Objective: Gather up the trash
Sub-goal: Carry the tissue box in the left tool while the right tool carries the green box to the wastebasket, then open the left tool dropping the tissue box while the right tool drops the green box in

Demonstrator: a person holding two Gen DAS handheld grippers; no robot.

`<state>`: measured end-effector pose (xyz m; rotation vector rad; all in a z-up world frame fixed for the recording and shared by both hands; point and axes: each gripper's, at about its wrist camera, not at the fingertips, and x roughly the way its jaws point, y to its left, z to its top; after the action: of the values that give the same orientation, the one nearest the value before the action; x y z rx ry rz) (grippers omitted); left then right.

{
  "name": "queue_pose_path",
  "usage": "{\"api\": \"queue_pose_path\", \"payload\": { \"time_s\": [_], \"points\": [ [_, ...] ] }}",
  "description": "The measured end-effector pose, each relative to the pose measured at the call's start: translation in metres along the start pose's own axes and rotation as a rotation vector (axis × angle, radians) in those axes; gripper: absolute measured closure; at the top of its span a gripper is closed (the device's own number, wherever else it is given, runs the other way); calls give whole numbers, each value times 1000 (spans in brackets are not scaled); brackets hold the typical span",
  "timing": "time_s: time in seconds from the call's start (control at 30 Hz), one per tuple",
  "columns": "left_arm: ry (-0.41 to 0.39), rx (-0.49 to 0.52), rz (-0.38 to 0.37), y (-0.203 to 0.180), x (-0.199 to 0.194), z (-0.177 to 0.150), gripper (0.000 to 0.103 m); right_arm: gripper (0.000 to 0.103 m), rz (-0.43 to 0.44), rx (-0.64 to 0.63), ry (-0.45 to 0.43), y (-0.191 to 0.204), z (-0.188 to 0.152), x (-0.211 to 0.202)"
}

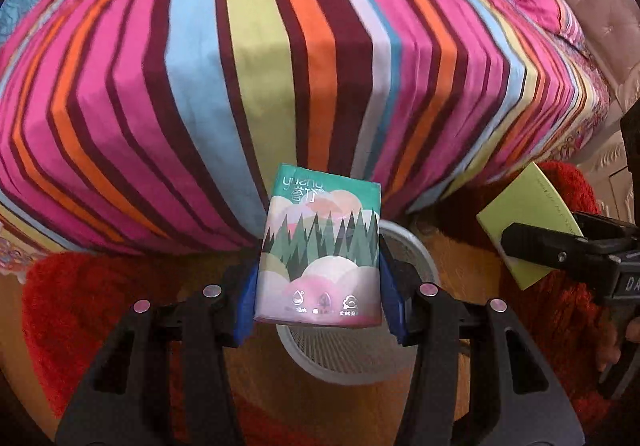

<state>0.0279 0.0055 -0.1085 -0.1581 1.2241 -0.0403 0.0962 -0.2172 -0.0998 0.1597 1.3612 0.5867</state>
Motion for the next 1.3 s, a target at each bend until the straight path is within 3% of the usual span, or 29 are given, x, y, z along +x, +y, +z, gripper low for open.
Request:
{"api": "queue_pose_path", "payload": {
  "time_s": [0.23, 0.43, 0.7, 1.03, 1.3],
  "points": [
    [80, 5, -19, -3, 18, -5, 53, 19, -1, 50, 98, -10, -5, 22],
    [210, 18, -38, -5, 47, -14, 53, 19, -31, 83, 188, -15, -6, 45],
    [323, 21, -43, -9, 73, -17, 53, 19, -30, 159, 273, -28, -10, 64],
    [440, -12, -37, -7, 97, -23, 53, 19, -30, 276, 408, -42, -17, 101],
    [509, -28, -56, -5, 115, -28, 53, 19, -33, 318, 453, -46, -19, 115]
  ]
}}
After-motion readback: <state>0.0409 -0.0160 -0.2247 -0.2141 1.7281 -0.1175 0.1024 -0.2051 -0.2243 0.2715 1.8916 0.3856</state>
